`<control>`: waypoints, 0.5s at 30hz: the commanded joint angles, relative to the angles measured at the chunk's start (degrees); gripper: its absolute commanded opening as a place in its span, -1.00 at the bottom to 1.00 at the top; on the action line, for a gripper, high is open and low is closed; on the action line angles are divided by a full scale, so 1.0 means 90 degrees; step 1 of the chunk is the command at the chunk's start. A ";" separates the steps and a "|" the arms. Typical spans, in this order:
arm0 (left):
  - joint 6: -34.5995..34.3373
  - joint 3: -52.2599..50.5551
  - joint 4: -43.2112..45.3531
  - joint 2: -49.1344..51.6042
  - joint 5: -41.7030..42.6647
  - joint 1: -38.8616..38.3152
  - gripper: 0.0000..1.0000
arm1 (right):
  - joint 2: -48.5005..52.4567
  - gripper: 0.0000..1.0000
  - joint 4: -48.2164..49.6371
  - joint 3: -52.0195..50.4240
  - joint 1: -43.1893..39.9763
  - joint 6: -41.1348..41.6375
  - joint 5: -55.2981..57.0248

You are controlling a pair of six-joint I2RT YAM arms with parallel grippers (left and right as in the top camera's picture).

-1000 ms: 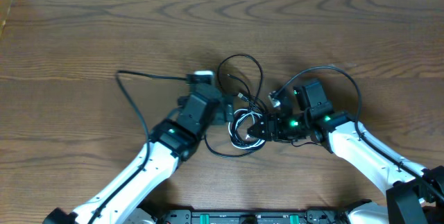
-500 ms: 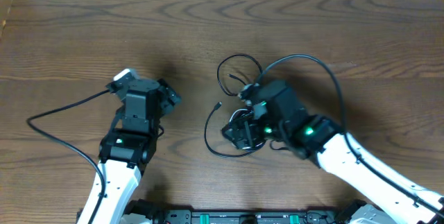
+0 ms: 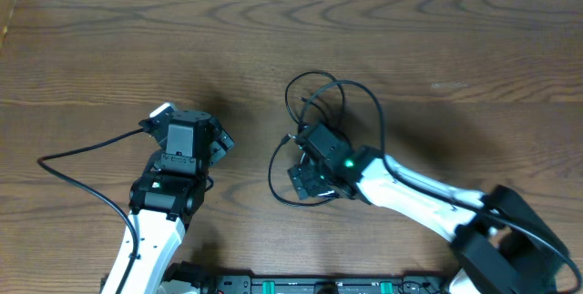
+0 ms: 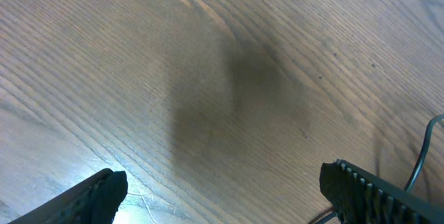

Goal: Untangle cables

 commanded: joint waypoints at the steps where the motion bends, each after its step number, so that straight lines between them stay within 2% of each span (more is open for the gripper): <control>1: -0.0056 0.0121 -0.0046 -0.0005 -0.0083 0.0039 0.88 | 0.0512 0.68 -0.0121 0.0476 0.0192 -0.0010 -0.0267; 4: -0.0056 0.0121 -0.0041 -0.0005 -0.0083 0.0039 0.88 | 0.0840 0.19 -0.0420 0.0753 0.0340 0.0274 -0.0340; 9: -0.0056 0.0121 -0.0046 -0.0005 -0.0083 0.0039 0.88 | 0.0877 -0.35 -0.0529 0.0889 0.0359 0.0906 -0.0653; 12: -0.0056 0.0121 -0.0068 -0.0005 -0.0083 0.0039 0.88 | 0.0869 -0.86 -0.0418 0.0976 0.0245 0.1192 -0.1185; 13: -0.0056 0.0121 -0.0078 -0.0005 -0.0083 0.0039 0.90 | 0.0869 -0.98 -0.0362 0.1025 0.0170 0.1205 -0.1457; 15: -0.0056 0.0121 -0.0112 -0.0005 -0.0080 0.0039 0.88 | 0.0867 -0.98 -0.0350 0.1192 -0.0019 0.1205 -0.1989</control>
